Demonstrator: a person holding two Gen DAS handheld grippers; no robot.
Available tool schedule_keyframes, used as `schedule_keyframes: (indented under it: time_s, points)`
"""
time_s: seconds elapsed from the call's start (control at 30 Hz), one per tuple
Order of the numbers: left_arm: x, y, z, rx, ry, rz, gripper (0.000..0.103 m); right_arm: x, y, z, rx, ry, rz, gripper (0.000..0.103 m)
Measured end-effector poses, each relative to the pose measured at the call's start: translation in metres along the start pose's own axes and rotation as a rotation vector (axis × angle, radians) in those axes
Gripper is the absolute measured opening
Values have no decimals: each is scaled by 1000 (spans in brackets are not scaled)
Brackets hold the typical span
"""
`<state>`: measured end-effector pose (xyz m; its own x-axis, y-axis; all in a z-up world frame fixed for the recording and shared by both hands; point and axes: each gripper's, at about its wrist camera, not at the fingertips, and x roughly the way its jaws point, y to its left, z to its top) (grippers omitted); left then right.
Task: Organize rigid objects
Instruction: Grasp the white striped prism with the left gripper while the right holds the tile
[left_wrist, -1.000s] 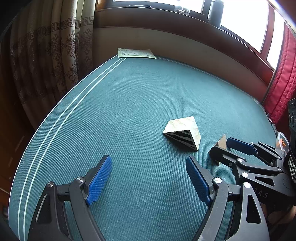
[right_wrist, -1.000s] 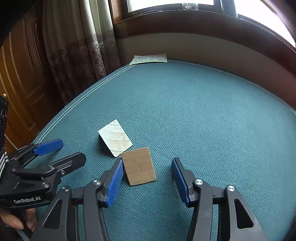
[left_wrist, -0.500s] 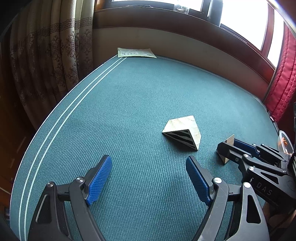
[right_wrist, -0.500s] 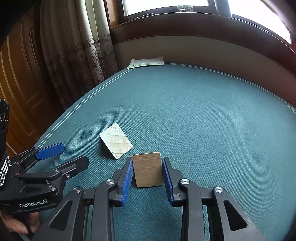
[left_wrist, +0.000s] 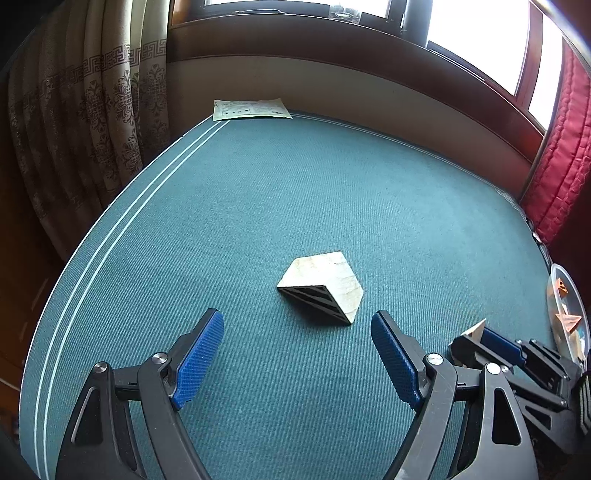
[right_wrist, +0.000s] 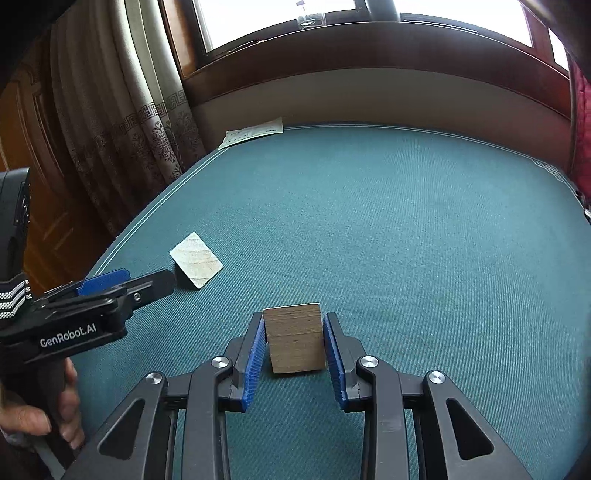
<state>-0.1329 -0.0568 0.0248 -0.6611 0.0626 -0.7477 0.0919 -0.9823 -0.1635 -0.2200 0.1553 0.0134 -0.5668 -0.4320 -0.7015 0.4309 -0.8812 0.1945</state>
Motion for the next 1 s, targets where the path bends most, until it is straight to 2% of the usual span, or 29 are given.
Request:
schedule_keyframes:
  time_s: [0.13,0.47,0.83,1.0]
  points:
    - [5,-7,5,-37,20,-4,83,-6,-4,-3,15,-19,-4,33]
    - [24,-14,19,-132,21,80,83,-10,-20,-7,98,-41,24,33]
    - [50,-25,24,-115,39,157,83,-15,-20,-11,105,-62,14,33]
    - [48,-24,20,-91,17,174,83,-15,-27,-12,130,-57,17,33]
